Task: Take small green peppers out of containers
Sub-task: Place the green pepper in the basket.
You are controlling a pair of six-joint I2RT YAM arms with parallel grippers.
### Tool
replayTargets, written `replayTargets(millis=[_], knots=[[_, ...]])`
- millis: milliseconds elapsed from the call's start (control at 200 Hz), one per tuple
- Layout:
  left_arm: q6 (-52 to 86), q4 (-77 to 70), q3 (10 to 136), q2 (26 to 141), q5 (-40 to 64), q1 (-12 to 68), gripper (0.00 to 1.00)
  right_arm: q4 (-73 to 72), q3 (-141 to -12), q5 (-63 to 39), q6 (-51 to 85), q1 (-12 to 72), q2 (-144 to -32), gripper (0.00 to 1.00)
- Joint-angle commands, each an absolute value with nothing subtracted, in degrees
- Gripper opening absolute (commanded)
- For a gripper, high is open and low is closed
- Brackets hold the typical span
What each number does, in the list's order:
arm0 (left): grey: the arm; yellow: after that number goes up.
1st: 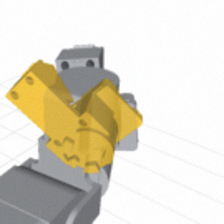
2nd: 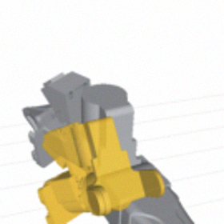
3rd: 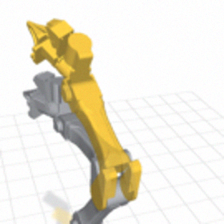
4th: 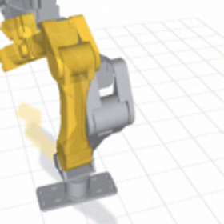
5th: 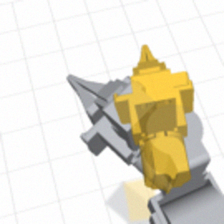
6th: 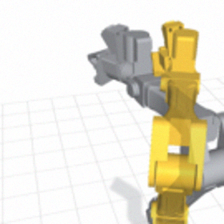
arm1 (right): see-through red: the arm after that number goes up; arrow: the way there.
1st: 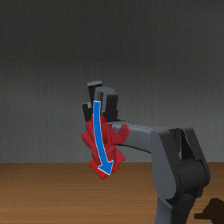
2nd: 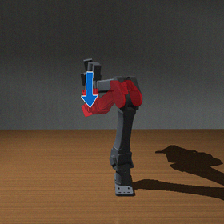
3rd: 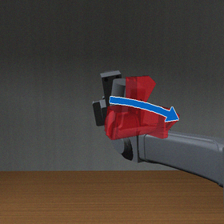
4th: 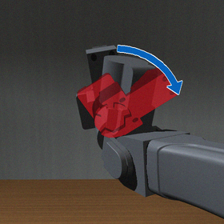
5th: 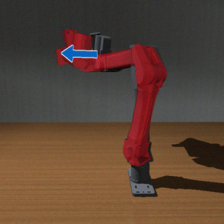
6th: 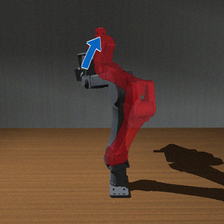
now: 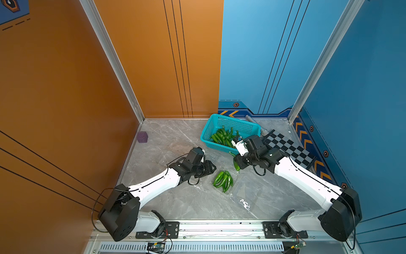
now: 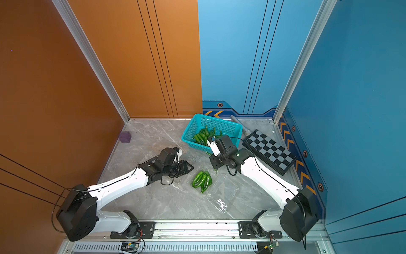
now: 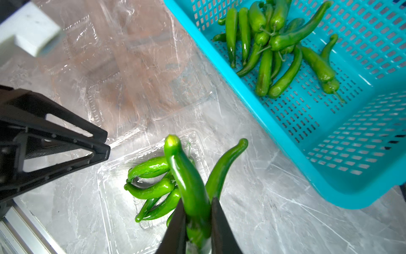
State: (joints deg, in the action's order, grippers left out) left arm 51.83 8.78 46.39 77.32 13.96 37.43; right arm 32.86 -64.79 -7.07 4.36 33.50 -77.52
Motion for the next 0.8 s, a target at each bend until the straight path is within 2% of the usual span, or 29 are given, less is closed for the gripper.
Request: replayTargets(millis=[0, 165, 560, 796], knots=[[50.4, 9.1, 47.9, 78.0, 15.4, 36.6, 0.49, 30.4, -69.3, -9.7, 6.5, 30.4, -77.8, 0.15], [50.1, 9.1, 48.7, 78.3, 16.3, 35.9, 0.49, 28.2, -77.2, -12.7, 7.5, 26.8, -83.0, 0.15], [49.8, 8.3, 50.3, 80.5, 18.3, 34.3, 0.49, 24.3, -93.8, -20.9, 10.3, 18.5, -104.3, 0.13], [50.3, 7.6, 50.0, 81.2, 18.2, 33.7, 0.49, 22.4, -95.9, -29.3, 13.6, 17.3, -104.7, 0.14]])
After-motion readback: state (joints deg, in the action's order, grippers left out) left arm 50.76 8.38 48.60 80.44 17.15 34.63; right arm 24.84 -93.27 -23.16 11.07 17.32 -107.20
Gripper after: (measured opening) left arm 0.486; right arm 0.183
